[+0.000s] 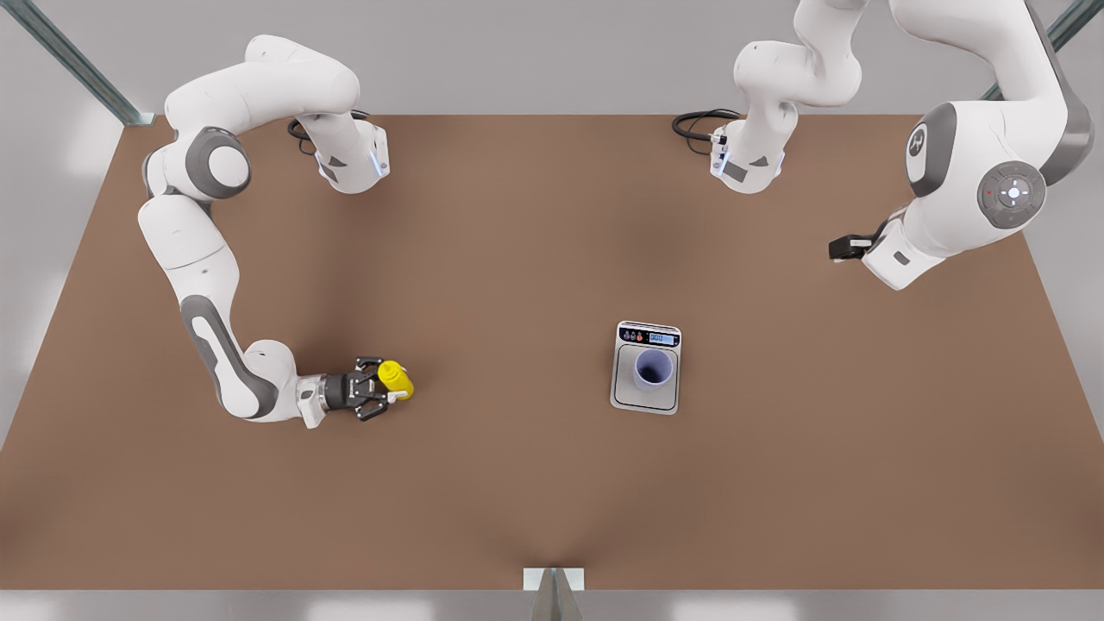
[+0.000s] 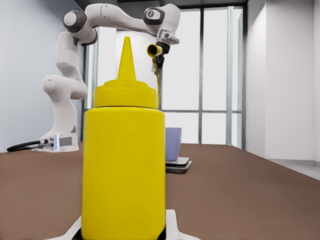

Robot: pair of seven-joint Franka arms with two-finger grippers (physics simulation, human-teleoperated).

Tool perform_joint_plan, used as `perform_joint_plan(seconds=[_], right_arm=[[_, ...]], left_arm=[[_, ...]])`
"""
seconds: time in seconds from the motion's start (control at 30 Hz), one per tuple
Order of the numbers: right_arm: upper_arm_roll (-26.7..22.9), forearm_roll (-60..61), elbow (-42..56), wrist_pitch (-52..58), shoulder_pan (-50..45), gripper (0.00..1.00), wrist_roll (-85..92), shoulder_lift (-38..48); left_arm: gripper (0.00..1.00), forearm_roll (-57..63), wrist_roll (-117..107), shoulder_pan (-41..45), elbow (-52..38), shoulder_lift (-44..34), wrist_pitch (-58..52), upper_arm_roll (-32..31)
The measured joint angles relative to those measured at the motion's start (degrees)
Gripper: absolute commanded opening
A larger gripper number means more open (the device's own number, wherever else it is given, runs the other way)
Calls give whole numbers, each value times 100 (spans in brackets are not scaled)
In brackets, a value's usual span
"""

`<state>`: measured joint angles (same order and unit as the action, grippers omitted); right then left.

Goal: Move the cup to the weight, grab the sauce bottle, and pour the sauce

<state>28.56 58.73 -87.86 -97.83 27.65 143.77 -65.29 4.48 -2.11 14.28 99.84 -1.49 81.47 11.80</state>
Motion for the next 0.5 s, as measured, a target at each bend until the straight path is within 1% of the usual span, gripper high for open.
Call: perform_joint_plan(seconds=[0.03,0.07,0.1,0.13,0.17,0.23,0.5], right_arm=[[0,-7,0,3,-4,72,-2,0],[-8,-17,-7,8,0,81,-3,8],[-9,-28,-7,13,4,86,-5,8],[-9,-40,-6,18,4,90,-16,8],[-9,-52,-5,23,12,92,-11,3],[-9,-71,-4,31,13,99,-30,4],[-9,-81,-3,27,4,100,-51,7]], left_arm=[[100,0,0,2,0,0,0,0],[100,0,0,5,0,0,0,0],[100,0,0,8,0,0,0,0],[100,0,0,12,0,0,-5,0],[100,0,0,16,0,0,-9,0],[100,0,0,21,0,0,-8,0],[100,0,0,10,0,0,-9,0]])
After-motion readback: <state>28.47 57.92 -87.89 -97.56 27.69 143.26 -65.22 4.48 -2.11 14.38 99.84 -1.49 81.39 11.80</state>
